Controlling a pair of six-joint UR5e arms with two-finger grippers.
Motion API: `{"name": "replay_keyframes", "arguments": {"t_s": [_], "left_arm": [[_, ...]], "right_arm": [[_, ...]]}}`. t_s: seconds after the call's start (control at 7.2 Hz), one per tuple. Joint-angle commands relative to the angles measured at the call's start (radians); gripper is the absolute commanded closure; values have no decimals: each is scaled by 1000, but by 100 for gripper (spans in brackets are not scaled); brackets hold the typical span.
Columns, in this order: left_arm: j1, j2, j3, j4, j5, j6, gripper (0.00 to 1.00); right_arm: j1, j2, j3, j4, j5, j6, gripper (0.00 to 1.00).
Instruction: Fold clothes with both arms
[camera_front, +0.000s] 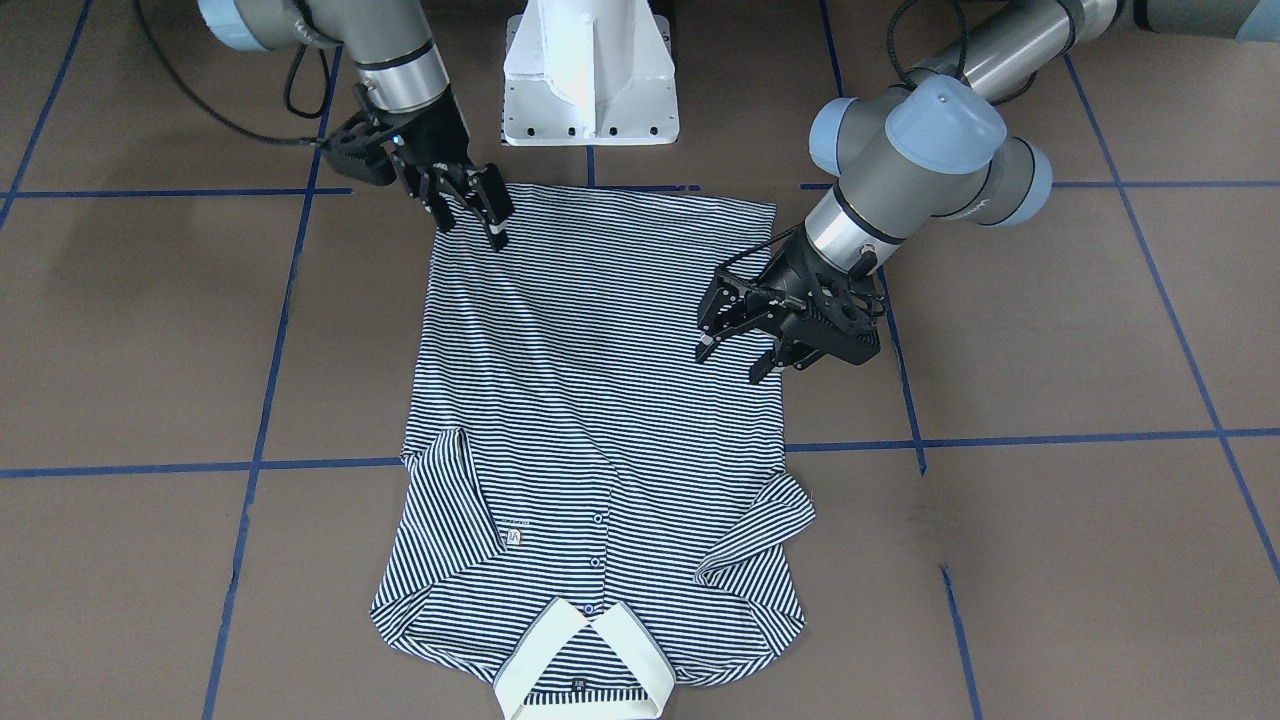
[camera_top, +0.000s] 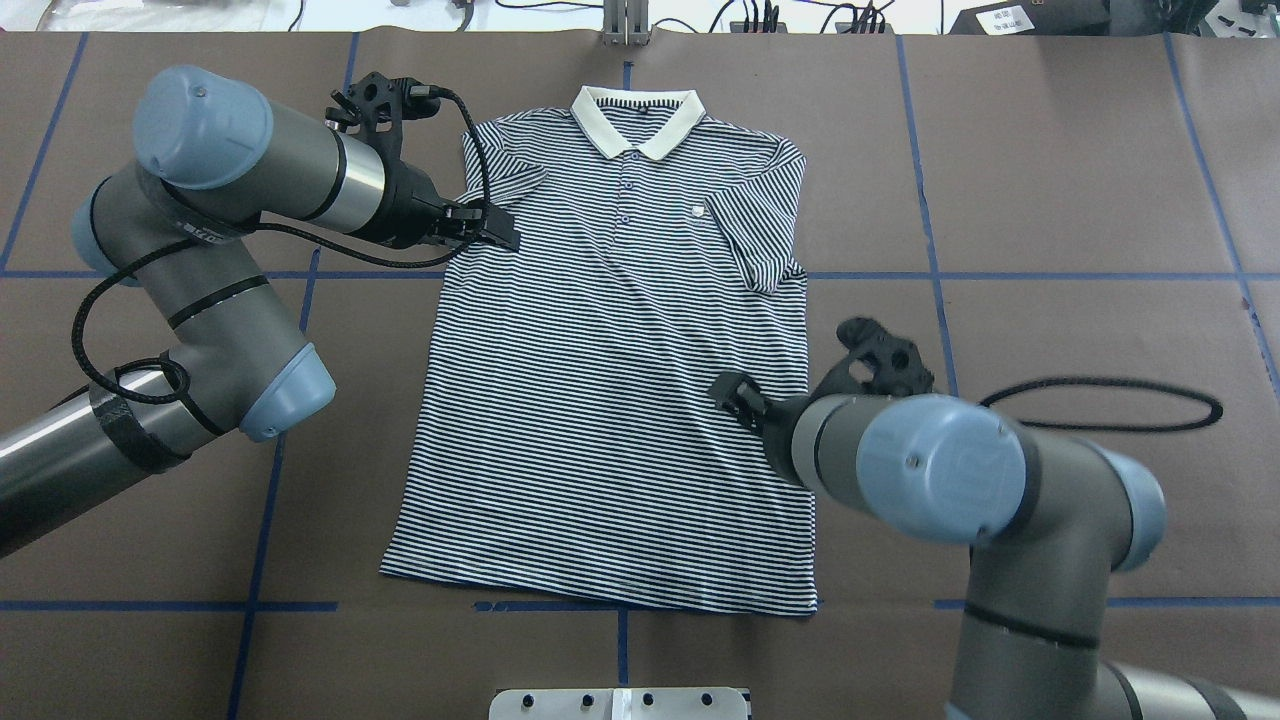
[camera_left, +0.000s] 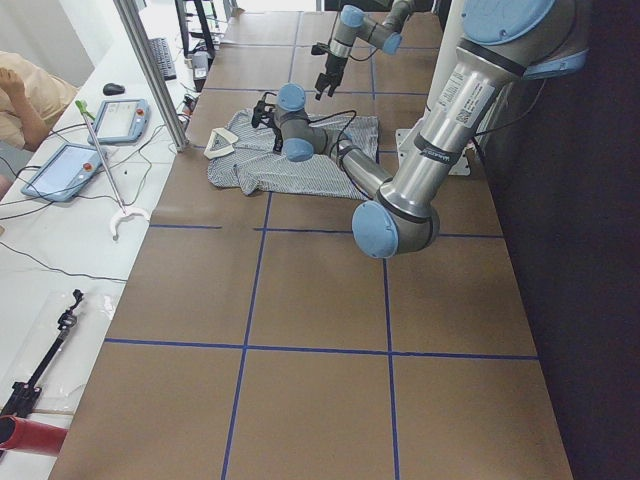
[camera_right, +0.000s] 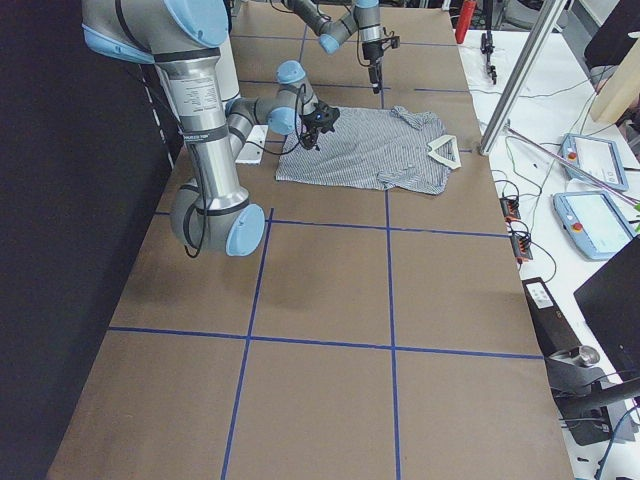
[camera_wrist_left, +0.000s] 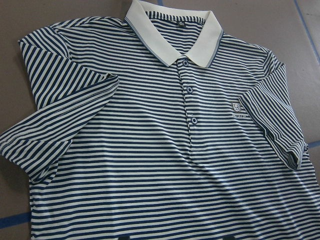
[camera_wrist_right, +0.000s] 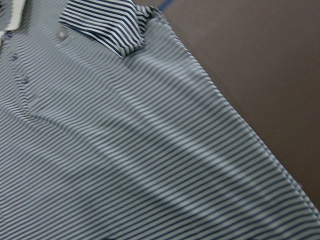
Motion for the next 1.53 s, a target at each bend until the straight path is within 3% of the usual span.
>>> {"name": "replay_keyframes", "arguments": {"t_s": [0.0, 0.28, 0.97, 1.25, 1.39], "left_arm": [[-11, 15, -5, -2, -1, 7, 30], [-11, 20, -5, -2, -1, 2, 27], [-9, 25, -6, -7, 0, 1, 25], [-11, 25, -3, -7, 0, 2, 25], [-11, 26, -5, -7, 0, 2, 25]], "right_arm": [[-227, -80, 30, -52, -211, 249, 21], [-270, -91, 1, -160, -218, 319, 33], [-280, -114, -30, -161, -186, 323, 34], [-294, -112, -23, -161, -183, 323, 50], [-296, -111, -16, -160, -183, 323, 69]]}}
